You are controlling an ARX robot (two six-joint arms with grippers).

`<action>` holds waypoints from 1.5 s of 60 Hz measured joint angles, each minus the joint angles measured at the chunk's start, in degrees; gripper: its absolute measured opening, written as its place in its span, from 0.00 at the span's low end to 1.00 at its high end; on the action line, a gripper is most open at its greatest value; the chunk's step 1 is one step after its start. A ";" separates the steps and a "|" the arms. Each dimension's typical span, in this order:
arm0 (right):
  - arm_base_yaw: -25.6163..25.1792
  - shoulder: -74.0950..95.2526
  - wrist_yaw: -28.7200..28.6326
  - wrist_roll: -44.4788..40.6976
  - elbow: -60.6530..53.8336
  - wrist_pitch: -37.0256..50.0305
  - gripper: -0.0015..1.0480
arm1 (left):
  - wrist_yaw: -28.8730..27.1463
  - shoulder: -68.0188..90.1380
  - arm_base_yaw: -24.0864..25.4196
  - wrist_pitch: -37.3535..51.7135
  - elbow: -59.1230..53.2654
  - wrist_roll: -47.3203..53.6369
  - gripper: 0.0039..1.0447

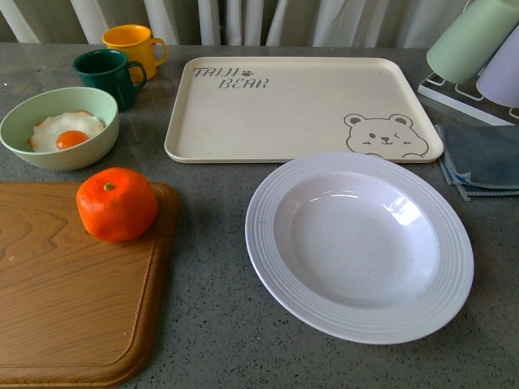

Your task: Place orange and plate with both arms

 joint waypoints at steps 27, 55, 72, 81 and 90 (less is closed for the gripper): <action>0.00 0.00 0.00 0.00 0.00 0.02 0.91 | 0.00 0.00 0.00 0.00 0.00 0.00 0.92; 0.00 0.00 0.00 0.00 0.00 0.02 0.91 | 0.00 0.26 -0.02 -0.37 0.13 -0.24 0.92; 0.00 -0.02 -0.02 0.00 0.00 0.00 0.91 | -2.45 35.32 -7.67 -2.03 13.64 -3.32 0.92; 0.00 -0.02 -0.02 0.00 0.00 0.00 0.91 | -3.13 50.16 -10.67 9.31 17.00 -5.07 0.92; 0.00 -0.02 -0.04 0.00 0.00 0.00 0.91 | -2.93 64.85 -16.46 18.86 20.68 -7.13 0.92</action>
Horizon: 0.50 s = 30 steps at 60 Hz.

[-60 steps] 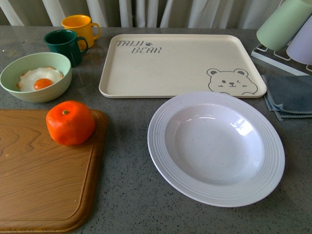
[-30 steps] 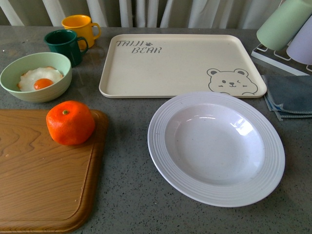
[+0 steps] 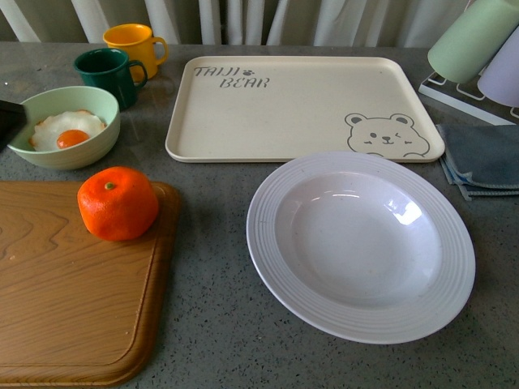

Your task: Place orange and plate with both arms

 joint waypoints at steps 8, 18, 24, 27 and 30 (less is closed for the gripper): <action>0.00 0.00 0.00 0.00 0.00 0.00 0.91 | 0.76 8.48 -2.89 5.20 2.43 -1.09 0.92; 0.00 0.00 -0.02 0.00 0.00 0.00 0.91 | 1.29 16.66 -3.96 9.05 4.61 -1.97 0.92; 0.00 0.00 0.00 0.00 0.00 0.00 0.91 | 1.46 20.83 -4.63 11.04 6.05 -2.49 0.92; 0.00 0.00 0.00 0.00 0.00 0.00 0.91 | 1.51 21.86 -4.74 11.65 6.40 -2.49 0.92; 0.00 0.00 0.00 0.00 0.00 0.00 0.91 | 1.62 22.73 -4.76 12.17 6.62 -2.49 0.92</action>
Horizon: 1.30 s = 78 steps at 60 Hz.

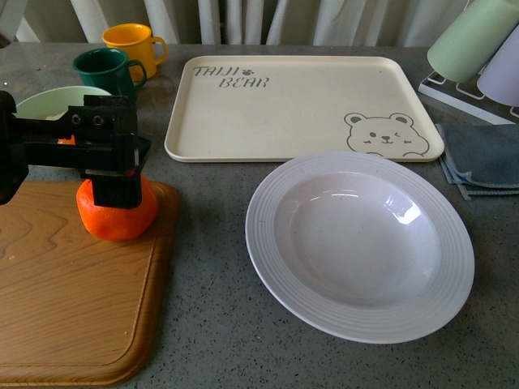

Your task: Place orange and plate with both arms

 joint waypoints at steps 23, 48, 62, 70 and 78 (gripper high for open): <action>0.00 0.00 -0.02 0.00 0.00 0.00 0.91 | -0.22 8.68 2.38 4.02 0.42 -0.15 0.92; 0.00 0.00 -0.02 0.00 0.00 0.00 0.91 | -0.59 13.27 3.10 6.05 1.14 -0.09 0.92; 0.00 0.00 0.00 0.00 0.00 0.00 0.91 | -1.29 15.82 3.10 7.17 1.49 -0.15 0.92; 0.00 0.00 0.00 0.00 0.00 0.00 0.91 | -1.57 16.68 3.10 7.67 1.51 -0.11 0.91; 0.00 0.00 0.00 0.00 0.00 0.00 0.91 | -1.88 16.83 3.10 8.09 1.51 0.09 0.70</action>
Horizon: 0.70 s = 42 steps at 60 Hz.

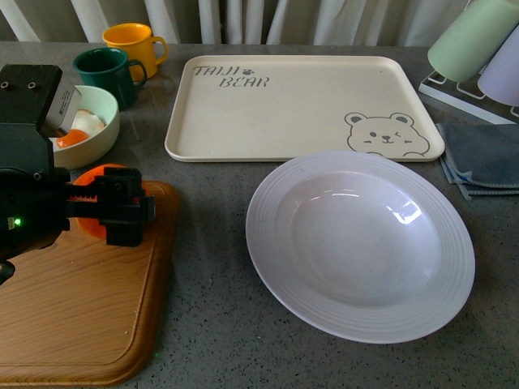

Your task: Place orange and plate with both arms

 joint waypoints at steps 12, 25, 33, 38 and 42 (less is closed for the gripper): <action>0.00 0.00 0.00 0.00 0.00 0.00 0.91 | 1.29 -2.75 -1.05 1.14 -0.07 2.25 0.51; 0.00 0.00 0.00 0.00 0.00 0.00 0.91 | 5.31 -6.34 -6.56 1.77 1.09 2.99 0.50; 0.00 0.00 0.00 0.00 0.00 0.00 0.91 | 6.75 -5.25 -10.58 2.62 3.23 3.21 0.50; 0.00 0.00 0.00 0.00 0.00 0.00 0.91 | 7.80 -2.93 -13.05 2.91 5.42 3.67 0.50; 0.00 0.00 0.00 0.00 0.00 0.00 0.91 | 8.66 -0.68 -14.84 2.91 7.28 3.87 0.50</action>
